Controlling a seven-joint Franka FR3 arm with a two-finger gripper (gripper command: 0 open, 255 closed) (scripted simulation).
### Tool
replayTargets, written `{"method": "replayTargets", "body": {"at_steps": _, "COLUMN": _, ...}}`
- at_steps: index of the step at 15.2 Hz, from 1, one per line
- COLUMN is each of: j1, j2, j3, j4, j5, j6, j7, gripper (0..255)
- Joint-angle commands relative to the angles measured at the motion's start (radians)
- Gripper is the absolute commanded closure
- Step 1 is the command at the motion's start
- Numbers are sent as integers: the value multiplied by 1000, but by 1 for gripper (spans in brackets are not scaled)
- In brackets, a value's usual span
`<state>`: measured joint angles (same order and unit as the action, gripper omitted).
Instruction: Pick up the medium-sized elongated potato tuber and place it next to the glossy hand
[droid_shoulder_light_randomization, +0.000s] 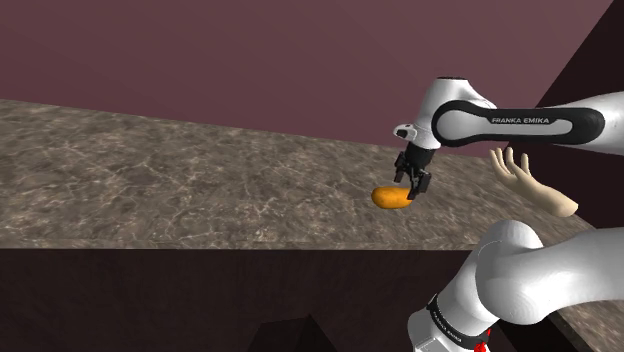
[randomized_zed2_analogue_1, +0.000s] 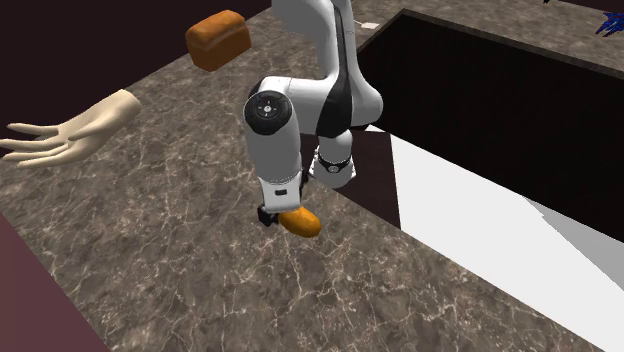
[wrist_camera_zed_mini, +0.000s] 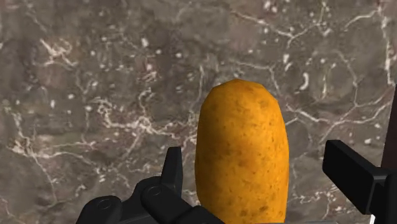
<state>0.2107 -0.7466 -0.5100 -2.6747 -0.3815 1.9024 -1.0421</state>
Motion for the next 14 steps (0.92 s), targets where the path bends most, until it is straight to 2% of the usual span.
{"method": "replayTargets", "body": {"at_steps": 1, "j1": -1, "j2": 11, "j3": -15, "j4": -22, "j5": -12, "j6": 34, "j7": -9, "gripper": 0}}
{"method": "replayTargets", "body": {"at_steps": 4, "j1": -5, "j2": 30, "j3": -34, "j4": -59, "j5": -28, "j6": 89, "j7": -7, "gripper": 0}}
{"method": "replayTargets", "body": {"at_steps": 12, "j1": -5, "j2": 30, "j3": -34, "j4": -59, "j5": -27, "j6": 89, "j7": -7, "gripper": 0}}
{"method": "replayTargets", "body": {"at_steps": 13, "j1": -5, "j2": 30, "j3": -34, "j4": -59, "j5": -27, "j6": 89, "j7": -7, "gripper": 255}}
{"method": "replayTargets", "body": {"at_steps": 14, "j1": -5, "j2": 30, "j3": -34, "j4": -59, "j5": -27, "j6": 89, "j7": -7, "gripper": 255}}
